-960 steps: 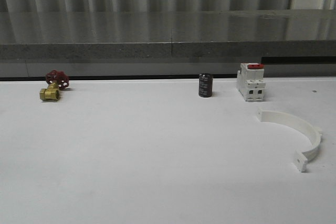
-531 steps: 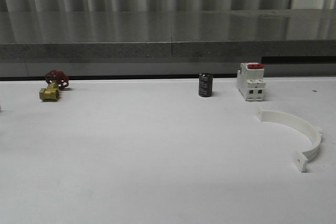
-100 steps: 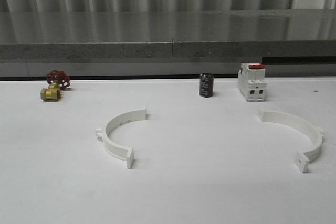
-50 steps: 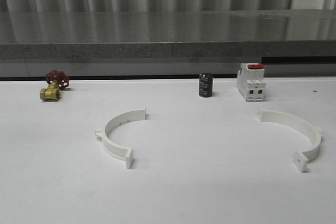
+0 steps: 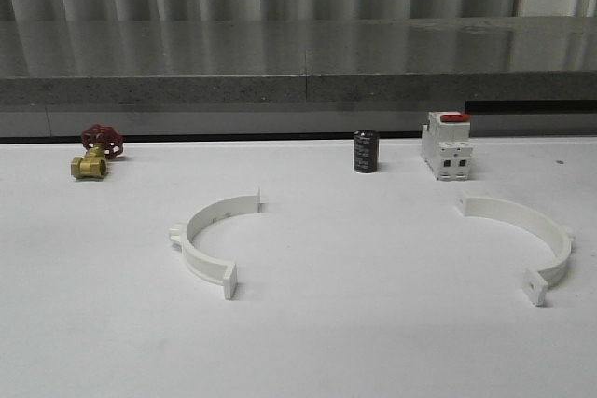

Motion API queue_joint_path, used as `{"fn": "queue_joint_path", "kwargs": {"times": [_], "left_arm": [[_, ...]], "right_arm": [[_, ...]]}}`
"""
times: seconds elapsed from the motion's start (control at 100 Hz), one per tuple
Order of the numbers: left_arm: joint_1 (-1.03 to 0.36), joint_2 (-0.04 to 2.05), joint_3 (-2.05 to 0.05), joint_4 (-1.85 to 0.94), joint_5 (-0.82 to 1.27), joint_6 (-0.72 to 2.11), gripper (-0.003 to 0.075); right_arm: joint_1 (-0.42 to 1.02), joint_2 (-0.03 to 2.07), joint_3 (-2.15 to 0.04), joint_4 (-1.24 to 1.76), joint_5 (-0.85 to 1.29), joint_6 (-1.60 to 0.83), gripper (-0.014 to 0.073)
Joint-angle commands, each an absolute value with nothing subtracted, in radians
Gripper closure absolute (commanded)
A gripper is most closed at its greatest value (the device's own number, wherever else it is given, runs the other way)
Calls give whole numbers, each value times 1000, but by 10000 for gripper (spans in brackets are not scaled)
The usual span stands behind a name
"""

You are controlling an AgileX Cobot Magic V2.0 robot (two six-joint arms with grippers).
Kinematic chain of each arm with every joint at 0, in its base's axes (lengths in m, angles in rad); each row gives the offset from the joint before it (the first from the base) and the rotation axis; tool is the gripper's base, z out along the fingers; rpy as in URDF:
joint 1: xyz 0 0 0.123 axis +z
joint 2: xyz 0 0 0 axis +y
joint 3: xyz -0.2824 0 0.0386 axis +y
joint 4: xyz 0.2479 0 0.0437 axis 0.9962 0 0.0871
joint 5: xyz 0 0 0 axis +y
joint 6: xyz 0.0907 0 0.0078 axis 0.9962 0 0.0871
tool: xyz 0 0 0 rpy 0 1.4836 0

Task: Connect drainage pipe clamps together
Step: 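Lower the right gripper and grasp the flange of the other clamp half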

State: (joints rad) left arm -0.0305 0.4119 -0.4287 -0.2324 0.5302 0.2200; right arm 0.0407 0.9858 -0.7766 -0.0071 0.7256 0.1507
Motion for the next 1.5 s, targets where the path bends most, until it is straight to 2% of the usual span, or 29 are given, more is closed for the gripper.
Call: {"fn": "queue_joint_path", "kwargs": {"times": [0.0, 0.06, 0.15, 0.39, 0.64, 0.96, 1.3, 1.4, 1.49], "left_arm": [[-28, 416, -453, -251, 449, 219, 741], [-28, 416, -453, -251, 449, 219, 741], [-28, 416, -453, -251, 449, 219, 741], [-28, 416, -453, -251, 449, 219, 741], [-28, 416, -453, -251, 449, 219, 741], [-28, 416, -453, -251, 449, 219, 741], [-28, 416, -453, -251, 449, 219, 741], [-28, 416, -453, -251, 449, 219, 741], [-28, 416, -453, -251, 449, 219, 741]], "right_arm": [[37, 997, -813, 0, 703, 147, 302], [37, 1006, -812, 0, 712, 147, 166], [37, 1021, -812, 0, 699, 147, 90], [45, 1162, -868, 0, 667, 136, 97], [109, 1419, -990, 0, 636, 99, 97], [111, 1712, -1117, 0, 644, 99, 97], [111, 1813, -1127, 0, 632, 99, 99], [111, 1816, -1127, 0, 620, 99, 154], [111, 1816, -1127, 6, 614, 99, 269]]}}
